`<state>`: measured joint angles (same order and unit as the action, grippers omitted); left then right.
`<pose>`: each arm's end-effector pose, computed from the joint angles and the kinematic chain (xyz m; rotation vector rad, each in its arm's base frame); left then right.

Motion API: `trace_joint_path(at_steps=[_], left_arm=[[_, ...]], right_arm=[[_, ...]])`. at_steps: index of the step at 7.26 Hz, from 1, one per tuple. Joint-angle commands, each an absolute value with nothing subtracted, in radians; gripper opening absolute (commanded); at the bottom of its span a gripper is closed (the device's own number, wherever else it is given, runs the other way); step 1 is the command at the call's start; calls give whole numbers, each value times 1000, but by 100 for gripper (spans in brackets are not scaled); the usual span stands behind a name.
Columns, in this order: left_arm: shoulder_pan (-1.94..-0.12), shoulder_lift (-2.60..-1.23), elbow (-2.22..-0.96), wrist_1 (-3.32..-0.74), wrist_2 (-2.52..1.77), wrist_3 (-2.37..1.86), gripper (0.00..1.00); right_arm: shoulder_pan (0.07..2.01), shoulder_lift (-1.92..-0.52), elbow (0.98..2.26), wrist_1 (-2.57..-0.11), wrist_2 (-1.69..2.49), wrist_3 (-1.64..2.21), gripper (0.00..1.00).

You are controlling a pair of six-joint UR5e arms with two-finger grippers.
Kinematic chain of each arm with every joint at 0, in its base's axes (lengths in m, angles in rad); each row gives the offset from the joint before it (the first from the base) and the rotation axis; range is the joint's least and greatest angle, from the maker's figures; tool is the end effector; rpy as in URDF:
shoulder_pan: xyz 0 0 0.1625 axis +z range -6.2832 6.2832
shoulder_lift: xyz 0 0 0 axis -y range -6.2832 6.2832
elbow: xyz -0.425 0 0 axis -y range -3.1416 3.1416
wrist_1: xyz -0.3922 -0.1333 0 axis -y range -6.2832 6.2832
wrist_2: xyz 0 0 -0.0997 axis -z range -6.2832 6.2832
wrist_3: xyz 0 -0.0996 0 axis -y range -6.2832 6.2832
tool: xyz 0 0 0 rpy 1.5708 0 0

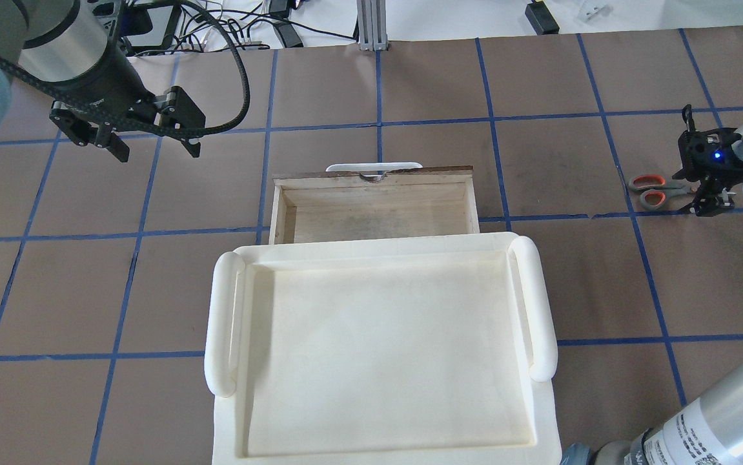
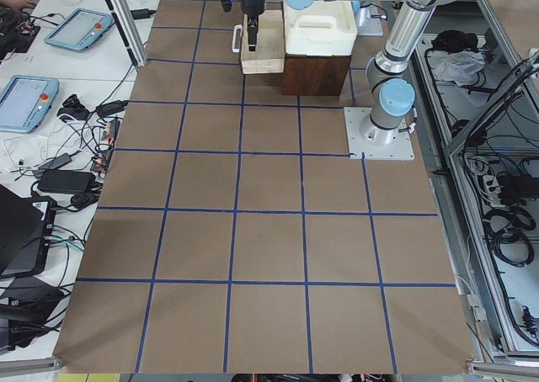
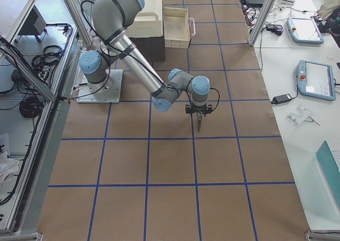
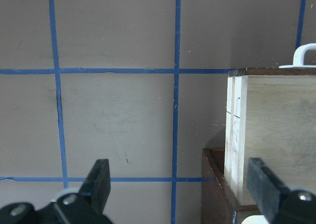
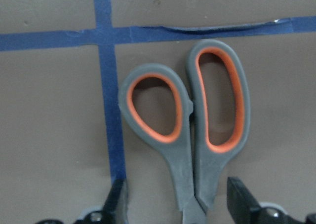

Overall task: Put scissors in drawer and close it
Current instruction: 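Close the right gripper on the scissors' blade near the pivot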

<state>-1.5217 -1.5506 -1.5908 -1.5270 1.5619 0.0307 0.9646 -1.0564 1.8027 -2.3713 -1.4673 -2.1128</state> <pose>-0.1101 -0.4936 0.4924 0.0285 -3.1336 0.0694 -0.2250 -0.5765 0.1727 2.1275 -2.2622 0.1749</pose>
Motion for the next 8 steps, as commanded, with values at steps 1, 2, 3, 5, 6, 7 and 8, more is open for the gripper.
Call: trace_joint_path(at_steps=[1,2,3,5,6,7,8], left_arm=[[-1522,-1551,-1591,-1526,1563,31,100],[-1522,-1551,-1591,-1526,1563,31,100],[-1522,-1549,-1591,-1528,1563,31,100],[-1522,-1546,-1595,-1529,1565,31,100],[-1522,-1549,-1600,-1525,1562,28,100],[-1522,-1546,-1600,-1525,1563,31,100],[-1522,-1546,-1600,-1526,1565,31,100]], right_arm=[[963,-1051,1802,-2378,-1466,-2112,66],[965,-1051,1802,-2379,-1468,-2114,50],[965,-1051,1802,-2378,-1468,-2112,46],[965,-1052,1801,-2379,-1470,-2109,45],[963,-1054,1799,-2378,-1470,-2109,45],[963,-1055,1799,-2376,-1470,-2109,45],[965,-1060,1798,-2376,-1470,-2109,45]])
